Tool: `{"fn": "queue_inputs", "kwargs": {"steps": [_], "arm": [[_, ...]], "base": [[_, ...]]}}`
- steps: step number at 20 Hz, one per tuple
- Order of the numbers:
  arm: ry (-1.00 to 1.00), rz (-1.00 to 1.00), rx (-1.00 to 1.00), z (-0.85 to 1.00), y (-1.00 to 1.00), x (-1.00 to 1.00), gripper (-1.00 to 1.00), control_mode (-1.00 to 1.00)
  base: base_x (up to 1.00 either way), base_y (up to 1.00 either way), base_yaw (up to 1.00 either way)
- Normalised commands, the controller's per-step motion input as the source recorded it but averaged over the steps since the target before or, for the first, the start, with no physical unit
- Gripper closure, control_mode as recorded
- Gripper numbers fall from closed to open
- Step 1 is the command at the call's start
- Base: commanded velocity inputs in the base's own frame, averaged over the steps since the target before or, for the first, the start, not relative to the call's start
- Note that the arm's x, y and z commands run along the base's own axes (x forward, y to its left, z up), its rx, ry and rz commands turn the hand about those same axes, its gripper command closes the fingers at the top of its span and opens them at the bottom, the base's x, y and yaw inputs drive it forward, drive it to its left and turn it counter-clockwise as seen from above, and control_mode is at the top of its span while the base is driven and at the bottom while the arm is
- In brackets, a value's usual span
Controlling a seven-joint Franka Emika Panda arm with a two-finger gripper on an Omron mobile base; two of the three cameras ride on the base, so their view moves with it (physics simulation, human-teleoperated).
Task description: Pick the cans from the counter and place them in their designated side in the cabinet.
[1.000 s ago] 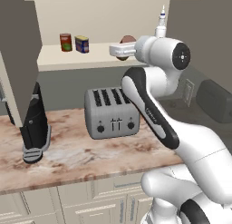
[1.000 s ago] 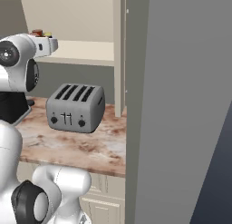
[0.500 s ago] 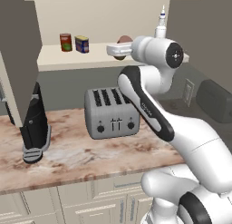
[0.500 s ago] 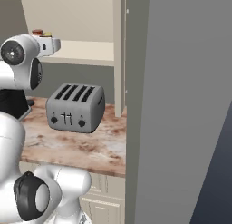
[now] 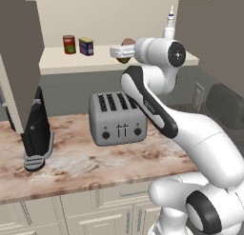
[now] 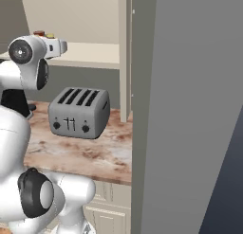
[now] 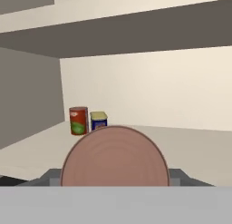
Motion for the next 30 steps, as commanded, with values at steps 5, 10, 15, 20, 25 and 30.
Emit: {"fn": "queue_inputs", "kwargs": {"steps": [5,10,15,20,25,30], "arm": [[0.03,0.0,-0.01,-0.08,0.06,0.28,1.0,-1.0],[0.0,0.0,-0.01,-0.08,0.07,0.3,1.0,-1.0],[0.0,0.0,-0.01,-0.08,0.07,0.3,1.0,-1.0],[0.0,0.0,-0.01,-0.04,0.07,0.28,1.0,-1.0],[0.0,0.0,-0.01,-0.04,0.01,0.22,1.0,-1.0],[0.0,0.0,-0.01,-0.05,0.03,0.25,1.0,-1.0]], "base": [[0.0,0.0,0.0],[0.0,0.0,0.0],[0.0,0.0,0.0],[0.0,0.0,0.0],[0.0,0.0,0.0],[0.0,0.0,0.0]]}}
